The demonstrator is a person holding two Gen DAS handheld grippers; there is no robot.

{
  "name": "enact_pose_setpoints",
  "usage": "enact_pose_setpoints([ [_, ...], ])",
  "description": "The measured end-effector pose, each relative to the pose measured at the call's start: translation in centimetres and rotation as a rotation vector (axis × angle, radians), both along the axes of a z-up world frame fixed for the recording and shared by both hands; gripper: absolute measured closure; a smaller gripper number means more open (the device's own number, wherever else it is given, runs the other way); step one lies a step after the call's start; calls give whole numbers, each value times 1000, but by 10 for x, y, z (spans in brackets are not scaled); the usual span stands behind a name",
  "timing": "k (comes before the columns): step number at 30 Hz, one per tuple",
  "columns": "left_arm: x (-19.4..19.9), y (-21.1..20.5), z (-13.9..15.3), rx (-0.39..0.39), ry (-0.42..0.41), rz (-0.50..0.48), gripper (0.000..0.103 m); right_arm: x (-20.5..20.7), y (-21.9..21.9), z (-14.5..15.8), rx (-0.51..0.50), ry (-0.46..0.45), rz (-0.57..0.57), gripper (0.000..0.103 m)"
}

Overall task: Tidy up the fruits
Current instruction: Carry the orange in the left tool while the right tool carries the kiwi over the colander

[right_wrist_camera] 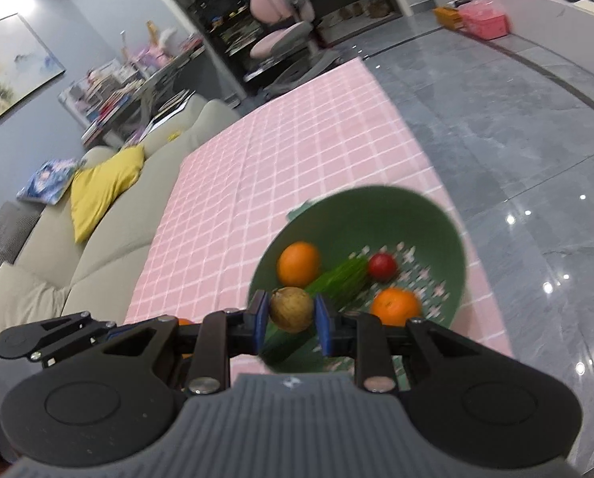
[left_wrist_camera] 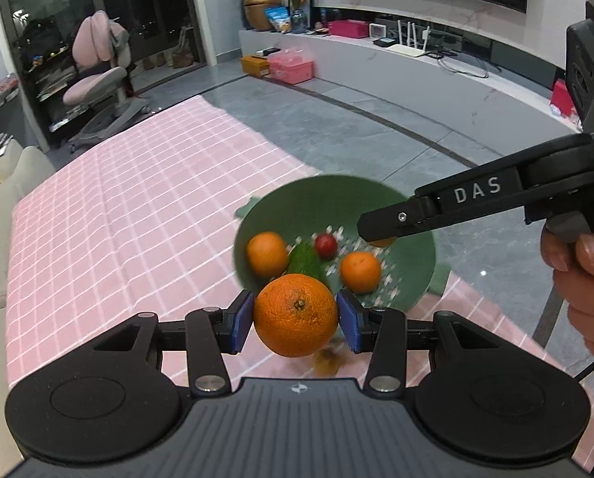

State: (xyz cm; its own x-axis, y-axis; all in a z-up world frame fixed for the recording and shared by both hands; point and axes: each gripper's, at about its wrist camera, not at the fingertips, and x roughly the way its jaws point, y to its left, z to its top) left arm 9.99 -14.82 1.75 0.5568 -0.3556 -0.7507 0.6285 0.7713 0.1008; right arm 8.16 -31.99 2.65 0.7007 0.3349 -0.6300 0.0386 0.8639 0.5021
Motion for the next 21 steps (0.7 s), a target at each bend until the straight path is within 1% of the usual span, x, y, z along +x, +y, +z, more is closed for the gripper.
enact_pose_setpoints([
  [2, 7, -10, -2, 5, 2, -12, 52, 3, -8, 0, -1, -2, -26, 82],
  [7, 25, -34, -10, 55, -1, -58, 52, 17, -28, -1, -12, 9, -73, 82],
  [11, 42, -52, -16, 113, -16, -128, 52, 27, -39, -10, -15, 30, -103, 82],
  [17, 65, -78, -34, 203, -24, -254, 52, 46, -45, -30, 0, 78, -136, 82],
  [21, 81, -91, -53, 297, -15, -276, 52, 54, -43, -39, -2, 93, -142, 82],
])
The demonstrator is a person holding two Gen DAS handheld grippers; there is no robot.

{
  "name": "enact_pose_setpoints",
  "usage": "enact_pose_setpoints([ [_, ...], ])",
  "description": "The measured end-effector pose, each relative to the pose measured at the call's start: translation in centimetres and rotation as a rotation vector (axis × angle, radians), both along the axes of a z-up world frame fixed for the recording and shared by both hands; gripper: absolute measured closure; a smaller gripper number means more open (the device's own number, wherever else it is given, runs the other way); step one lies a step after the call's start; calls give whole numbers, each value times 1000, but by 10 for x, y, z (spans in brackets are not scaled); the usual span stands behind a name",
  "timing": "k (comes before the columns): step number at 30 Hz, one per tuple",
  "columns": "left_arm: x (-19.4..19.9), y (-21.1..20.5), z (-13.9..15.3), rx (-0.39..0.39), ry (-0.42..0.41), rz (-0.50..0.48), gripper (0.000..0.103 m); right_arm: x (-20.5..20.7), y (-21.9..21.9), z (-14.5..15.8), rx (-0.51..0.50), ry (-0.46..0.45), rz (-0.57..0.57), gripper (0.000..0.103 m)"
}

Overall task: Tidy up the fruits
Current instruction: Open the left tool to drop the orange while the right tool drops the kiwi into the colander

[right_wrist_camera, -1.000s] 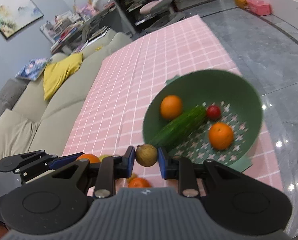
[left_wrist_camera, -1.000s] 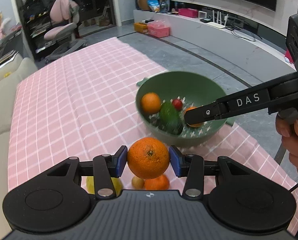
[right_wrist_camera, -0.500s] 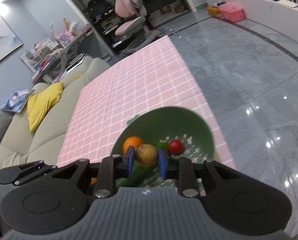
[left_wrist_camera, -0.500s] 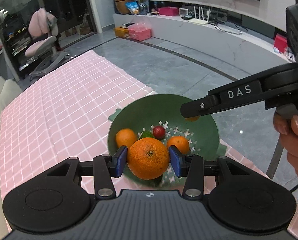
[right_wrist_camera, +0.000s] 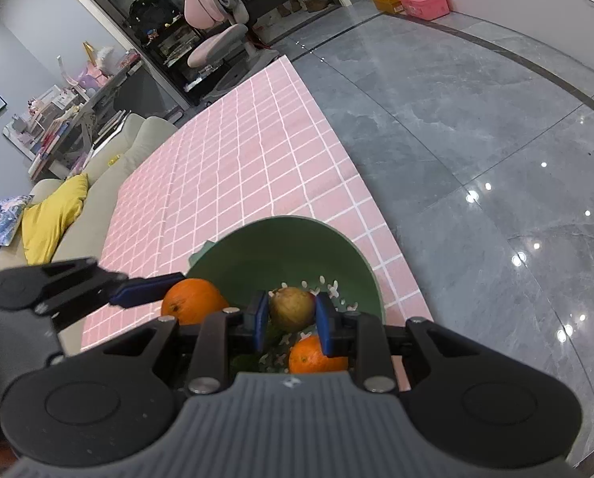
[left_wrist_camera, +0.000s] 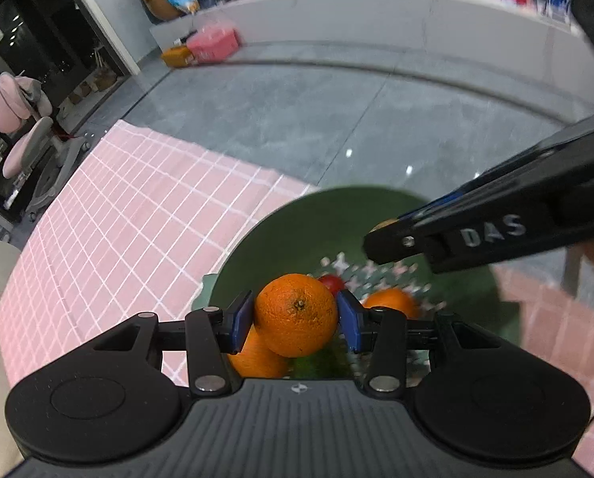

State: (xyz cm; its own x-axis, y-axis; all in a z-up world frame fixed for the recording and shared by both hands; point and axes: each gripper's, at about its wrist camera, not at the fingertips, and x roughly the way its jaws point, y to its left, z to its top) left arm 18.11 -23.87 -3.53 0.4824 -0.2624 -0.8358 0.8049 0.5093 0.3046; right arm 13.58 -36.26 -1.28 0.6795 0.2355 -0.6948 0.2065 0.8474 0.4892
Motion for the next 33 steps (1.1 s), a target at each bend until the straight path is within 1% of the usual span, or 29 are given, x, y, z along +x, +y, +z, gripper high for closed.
enact_pose_setpoints([
  [3, 8, -6, -12, 30, 5, -20, 52, 6, 4, -6, -8, 7, 3, 82],
  [6, 12, -9, -19, 58, -9, -31, 52, 11, 7, -11, -15, 11, 8, 82],
  [12, 21, -14, -26, 93, -5, -43, 51, 16, 8, -20, -19, 25, 6, 82],
  [15, 23, -16, -29, 114, -11, -49, 49, 17, 10, -21, -28, 18, 13, 81],
  [16, 23, -17, -29, 116, -14, -49, 46, 15, 11, -20, -22, 17, 13, 81],
  [18, 24, -18, -29, 115, -7, -45, 44, 16, 10, -21, -17, 16, 12, 80],
  [19, 23, -18, -27, 116, -16, -41, 35, 16, 10, -21, -17, 16, 10, 79],
  [20, 22, -18, -26, 116, -32, -39, 29, 17, 9, -21, -16, 15, 9, 78],
  [22, 20, -18, -20, 105, -59, -42, 28, 17, 8, -21, -13, 14, 4, 78],
  [28, 24, -8, 4, 39, -50, 11, 26, 14, 4, -12, -5, -13, -14, 78],
  [33, 21, 13, 30, -19, -60, 64, 26, 10, 1, -3, 1, -33, -19, 77],
])
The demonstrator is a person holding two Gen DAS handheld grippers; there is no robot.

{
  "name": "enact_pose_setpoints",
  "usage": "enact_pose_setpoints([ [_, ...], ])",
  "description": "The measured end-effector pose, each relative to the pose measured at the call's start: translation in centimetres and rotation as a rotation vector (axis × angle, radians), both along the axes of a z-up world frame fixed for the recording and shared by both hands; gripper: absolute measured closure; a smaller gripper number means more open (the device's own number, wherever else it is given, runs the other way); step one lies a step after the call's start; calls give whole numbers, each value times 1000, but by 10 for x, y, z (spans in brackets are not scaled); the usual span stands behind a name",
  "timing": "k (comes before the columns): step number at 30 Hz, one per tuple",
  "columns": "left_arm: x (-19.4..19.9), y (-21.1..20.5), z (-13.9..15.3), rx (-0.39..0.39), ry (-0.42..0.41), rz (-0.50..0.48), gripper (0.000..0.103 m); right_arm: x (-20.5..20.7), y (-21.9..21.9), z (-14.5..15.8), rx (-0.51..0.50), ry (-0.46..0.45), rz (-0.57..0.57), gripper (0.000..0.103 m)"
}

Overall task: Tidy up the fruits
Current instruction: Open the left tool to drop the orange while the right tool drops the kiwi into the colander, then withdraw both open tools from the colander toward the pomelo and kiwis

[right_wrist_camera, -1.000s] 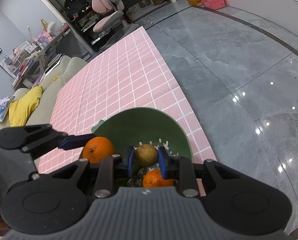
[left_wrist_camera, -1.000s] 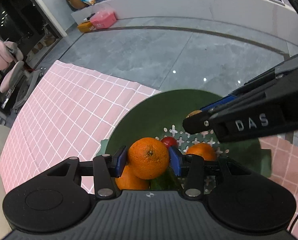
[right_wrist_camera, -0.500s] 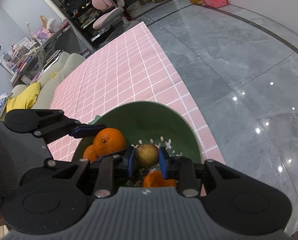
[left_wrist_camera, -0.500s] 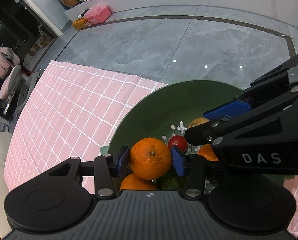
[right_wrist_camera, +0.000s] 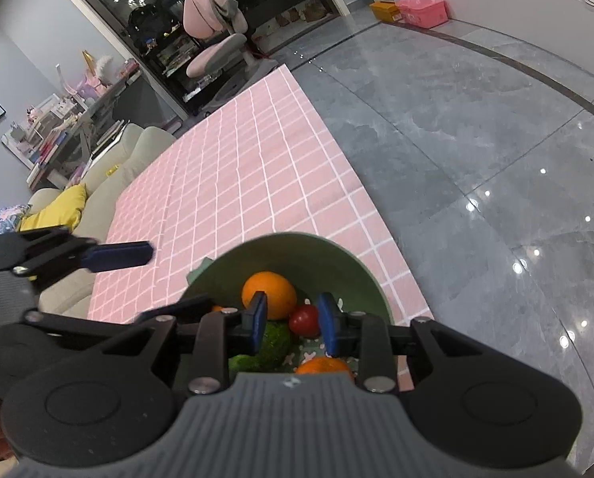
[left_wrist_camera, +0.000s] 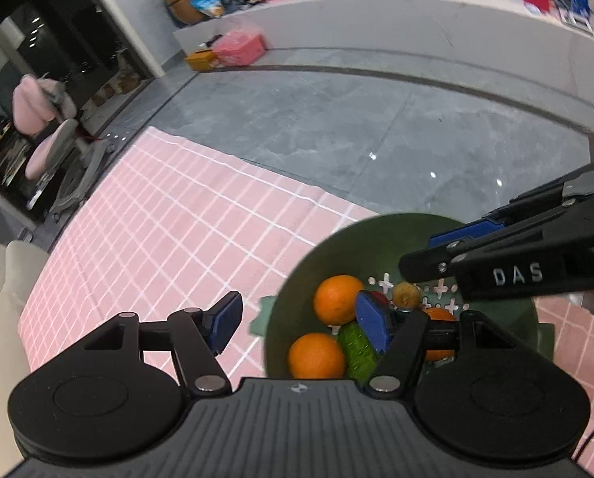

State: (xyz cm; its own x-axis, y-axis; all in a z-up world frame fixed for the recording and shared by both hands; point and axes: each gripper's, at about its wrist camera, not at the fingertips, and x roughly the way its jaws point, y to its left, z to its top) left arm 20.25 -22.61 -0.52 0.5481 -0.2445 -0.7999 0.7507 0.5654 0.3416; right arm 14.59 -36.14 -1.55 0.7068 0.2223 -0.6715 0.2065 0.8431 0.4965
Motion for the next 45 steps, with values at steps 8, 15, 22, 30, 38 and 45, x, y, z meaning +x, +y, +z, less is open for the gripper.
enact_pose_setpoints([
  [8, -28, 44, 34, -52, -71, 148, 26, -10, 4, 17, 0, -35, 8, 77],
  [15, -68, 125, 42, -253, -8, 402, 23, -25, 19, 32, -39, -70, 60, 77],
  [22, -119, 193, 34, -323, 8, 559, 23, -47, 39, 45, -83, -106, 127, 77],
  [30, -138, 225, 9, -421, 17, 627, 20, -97, 70, 49, -172, -112, 237, 76],
  [38, -136, 231, -16, -465, 67, 634, 20, -116, 107, 21, -221, -12, 288, 70],
  [45, -130, 237, -27, -496, 111, 657, 20, -105, 116, -17, -226, 89, 257, 70],
])
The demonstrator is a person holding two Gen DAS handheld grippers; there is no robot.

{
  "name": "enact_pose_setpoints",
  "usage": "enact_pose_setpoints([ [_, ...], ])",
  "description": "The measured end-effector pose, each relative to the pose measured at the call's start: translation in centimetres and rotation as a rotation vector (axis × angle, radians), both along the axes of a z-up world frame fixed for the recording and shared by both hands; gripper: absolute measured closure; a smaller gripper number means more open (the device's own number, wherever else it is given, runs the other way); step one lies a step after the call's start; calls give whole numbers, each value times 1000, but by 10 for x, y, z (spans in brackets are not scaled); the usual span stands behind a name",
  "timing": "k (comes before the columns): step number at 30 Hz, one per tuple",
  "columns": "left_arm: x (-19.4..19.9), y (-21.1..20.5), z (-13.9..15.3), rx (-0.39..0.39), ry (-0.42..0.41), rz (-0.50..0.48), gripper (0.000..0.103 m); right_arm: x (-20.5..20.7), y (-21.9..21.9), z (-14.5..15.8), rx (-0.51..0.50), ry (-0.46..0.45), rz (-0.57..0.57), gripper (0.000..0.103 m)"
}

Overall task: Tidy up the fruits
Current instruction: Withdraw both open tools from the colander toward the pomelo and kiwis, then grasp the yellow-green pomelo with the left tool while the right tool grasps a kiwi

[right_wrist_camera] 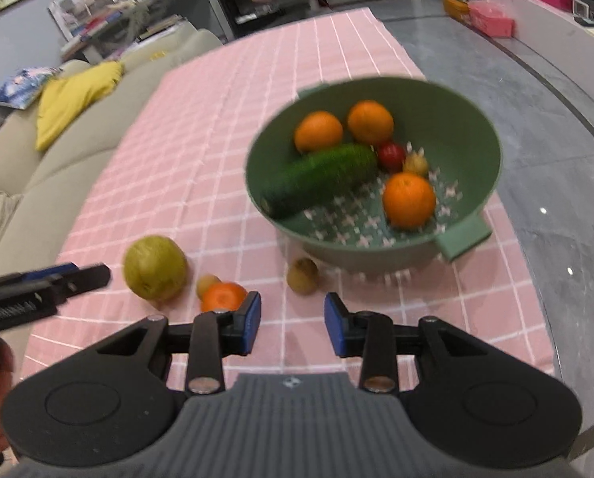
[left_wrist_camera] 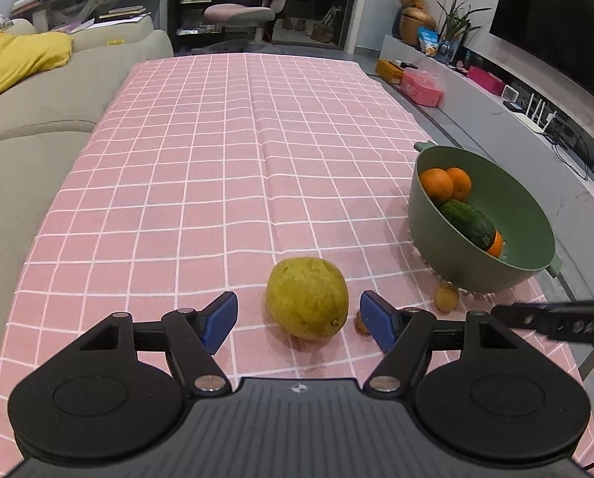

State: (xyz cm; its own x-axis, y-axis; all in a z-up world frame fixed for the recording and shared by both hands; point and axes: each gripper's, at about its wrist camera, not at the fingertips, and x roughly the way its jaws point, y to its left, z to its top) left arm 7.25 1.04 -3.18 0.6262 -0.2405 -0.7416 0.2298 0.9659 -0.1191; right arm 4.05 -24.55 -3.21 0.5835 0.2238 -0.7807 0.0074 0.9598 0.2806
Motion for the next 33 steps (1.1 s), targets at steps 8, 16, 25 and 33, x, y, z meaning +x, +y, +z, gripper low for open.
enact_pose_setpoints([
  [8, 10, -11, -7, 23, 12, -23, 20, 12, 5, -20, 11, 45, -20, 70],
  [16, 15, -21, -21, 52, 27, -42, 20, 21, 14, -32, 1, 1, -79, 70],
  [25, 20, -20, -29, 16, 49, -29, 20, 31, 18, -49, -15, -26, -148, 70],
  [33, 27, -13, -36, -6, 70, 4, 20, 38, 27, -52, -49, -60, -137, 70],
])
